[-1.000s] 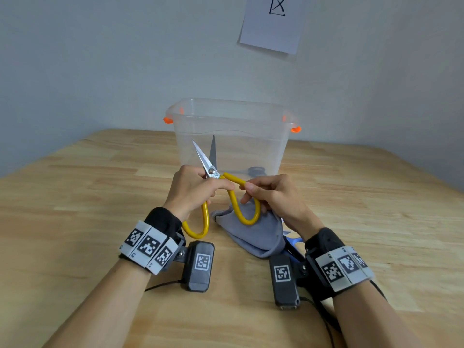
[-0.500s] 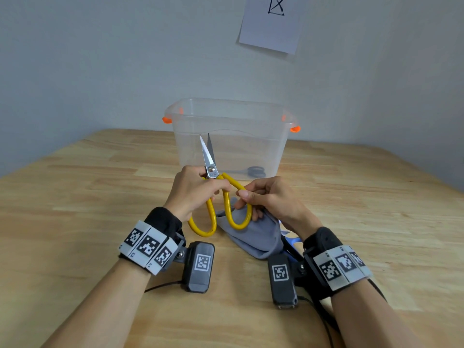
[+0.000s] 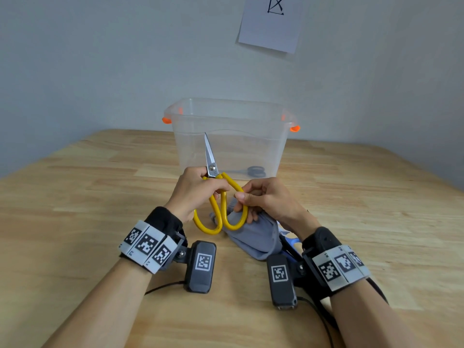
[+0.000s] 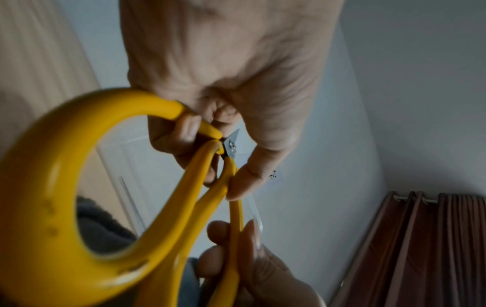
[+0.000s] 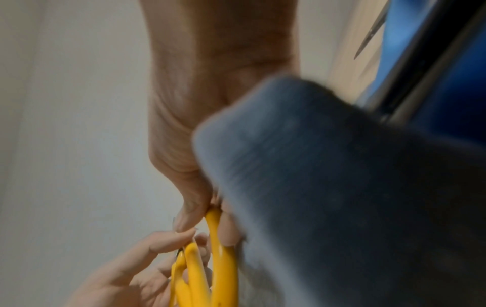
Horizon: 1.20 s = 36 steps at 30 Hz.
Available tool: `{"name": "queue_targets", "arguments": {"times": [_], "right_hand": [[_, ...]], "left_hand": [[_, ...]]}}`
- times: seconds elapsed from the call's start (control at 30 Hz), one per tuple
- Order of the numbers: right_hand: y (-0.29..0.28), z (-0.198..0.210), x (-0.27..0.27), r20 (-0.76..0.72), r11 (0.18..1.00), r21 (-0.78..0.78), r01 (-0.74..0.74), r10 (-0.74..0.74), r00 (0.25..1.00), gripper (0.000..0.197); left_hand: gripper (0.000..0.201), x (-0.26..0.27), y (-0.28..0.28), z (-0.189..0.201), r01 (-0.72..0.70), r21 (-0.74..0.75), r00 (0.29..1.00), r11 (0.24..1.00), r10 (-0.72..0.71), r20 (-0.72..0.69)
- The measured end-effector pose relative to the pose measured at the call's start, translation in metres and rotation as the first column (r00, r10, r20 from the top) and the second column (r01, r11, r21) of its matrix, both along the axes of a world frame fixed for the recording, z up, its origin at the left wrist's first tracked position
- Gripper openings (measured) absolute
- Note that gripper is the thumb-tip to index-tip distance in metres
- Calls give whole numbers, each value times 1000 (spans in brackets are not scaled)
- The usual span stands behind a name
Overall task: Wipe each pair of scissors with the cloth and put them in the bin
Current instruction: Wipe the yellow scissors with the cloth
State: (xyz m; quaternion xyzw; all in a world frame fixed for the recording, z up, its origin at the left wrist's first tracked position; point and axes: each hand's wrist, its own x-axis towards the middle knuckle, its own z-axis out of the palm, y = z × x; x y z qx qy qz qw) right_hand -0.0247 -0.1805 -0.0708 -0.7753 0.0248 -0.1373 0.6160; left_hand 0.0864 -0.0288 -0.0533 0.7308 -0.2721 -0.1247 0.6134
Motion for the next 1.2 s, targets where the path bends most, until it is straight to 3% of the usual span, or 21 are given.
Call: {"name": "queue_targets", "arguments": {"times": [0.17,0.33,0.47,0.73,0.9,1.1,1.2], "right_hand": [[-1,6,-2,-4,996,2,88,-88,996,16],[-2,13,-2,2,979,11,201,-201,980,14],[-7,20,-1,10,954,4,301,-301,954,18],[-6,64,9,9,790,-529,310,-360,933,10],[17,88,3,36,651,-689,319,-410,912,22],[55,98,-16,-54,553,-804,220,-437,898,38],[71,97,-24,-87,495,-848,188,-480,873,36]], "left_hand": [[10,0,-3,-2,57,-40,995,998,-60,-84],[6,3,-6,2,56,-130,958,990,-90,-274],[14,1,-16,9,31,-134,923,991,-80,-377],[20,7,-18,40,-62,-135,860,989,-16,-510],[21,-4,-18,53,-145,-135,847,980,52,-530],[23,-26,-11,75,-178,-160,826,971,59,-560],[20,-38,-5,86,-172,-154,834,973,61,-548]]}}
